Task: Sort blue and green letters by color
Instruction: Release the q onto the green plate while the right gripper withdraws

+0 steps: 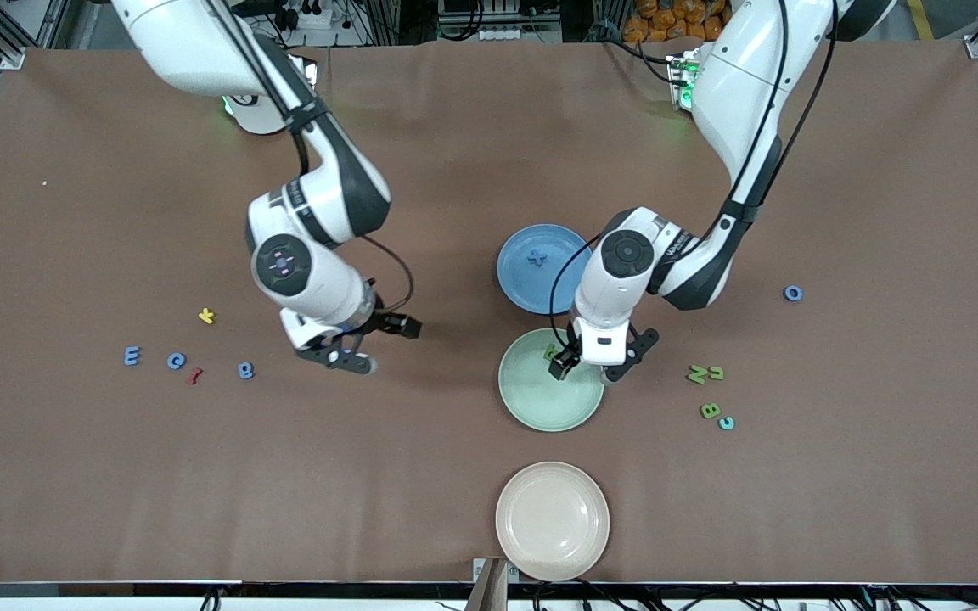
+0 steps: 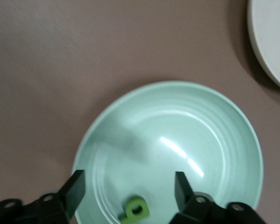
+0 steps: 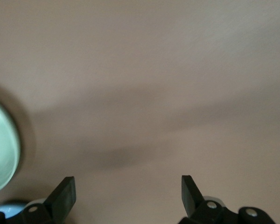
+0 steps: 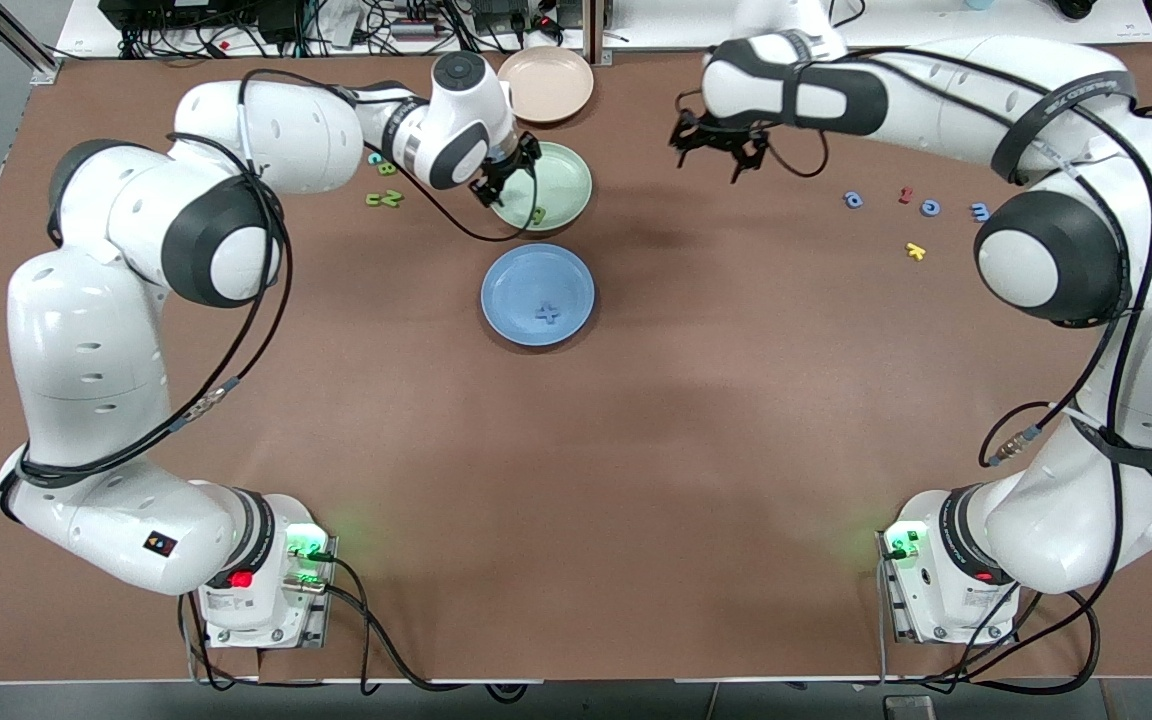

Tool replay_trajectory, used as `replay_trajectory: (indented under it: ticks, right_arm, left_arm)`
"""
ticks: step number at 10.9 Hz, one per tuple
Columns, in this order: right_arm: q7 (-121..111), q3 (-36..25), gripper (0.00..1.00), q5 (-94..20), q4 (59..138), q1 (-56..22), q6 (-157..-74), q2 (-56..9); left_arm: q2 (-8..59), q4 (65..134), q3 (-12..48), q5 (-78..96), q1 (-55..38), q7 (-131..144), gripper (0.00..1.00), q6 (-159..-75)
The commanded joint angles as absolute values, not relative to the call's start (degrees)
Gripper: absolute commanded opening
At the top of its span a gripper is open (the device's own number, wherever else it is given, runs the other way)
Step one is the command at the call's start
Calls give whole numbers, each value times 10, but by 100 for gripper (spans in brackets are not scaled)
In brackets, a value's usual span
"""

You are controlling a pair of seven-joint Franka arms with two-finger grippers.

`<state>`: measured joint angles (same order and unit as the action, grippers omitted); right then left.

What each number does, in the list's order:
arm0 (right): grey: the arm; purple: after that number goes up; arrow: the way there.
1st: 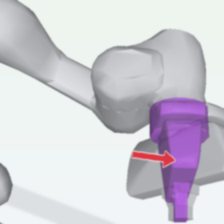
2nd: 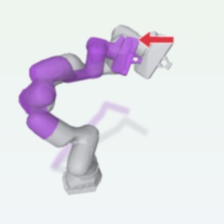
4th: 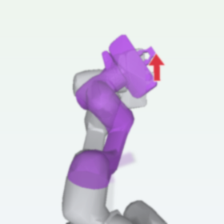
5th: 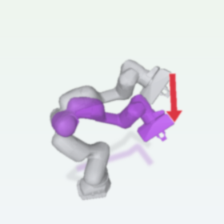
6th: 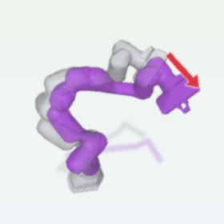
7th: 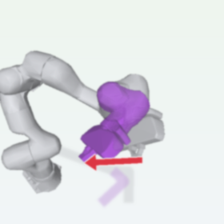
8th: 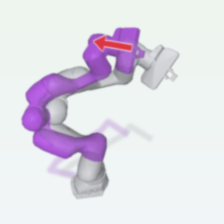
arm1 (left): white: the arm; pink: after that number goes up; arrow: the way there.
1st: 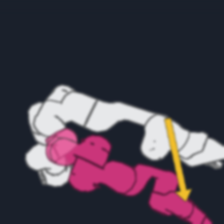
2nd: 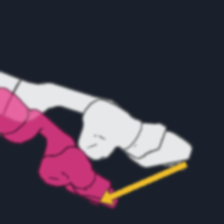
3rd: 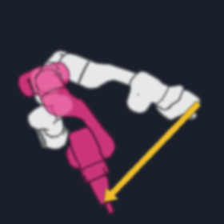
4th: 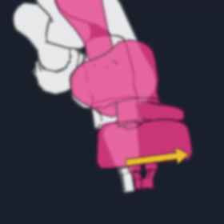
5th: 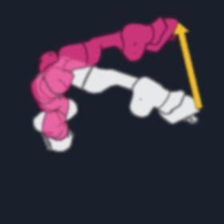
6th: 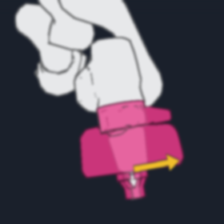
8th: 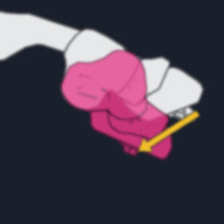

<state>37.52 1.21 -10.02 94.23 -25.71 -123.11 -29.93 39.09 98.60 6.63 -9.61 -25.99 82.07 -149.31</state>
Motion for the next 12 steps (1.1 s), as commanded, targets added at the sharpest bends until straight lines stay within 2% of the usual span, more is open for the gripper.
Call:
replay_trajectory:
  ticks: [1,3,7,12]
  right_arm:
    - [374,21,100,-83,950,-205,-1229,-290]
    - [374,21,100,-63,951,-172,-1230,-298]
    - [373,21,100,-48,953,-114,-1231,-302]
    - [352,19,100,12,961,-68,-1245,-320]
  left_arm:
    - [380,983,64,-125,-224,771,100,-1440]
    - [366,1010,64,-125,-208,689,100,-1408]
    - [339,1057,67,-126,-159,566,100,-1408]
    - [336,1064,69,-116,-83,517,100,-1409]
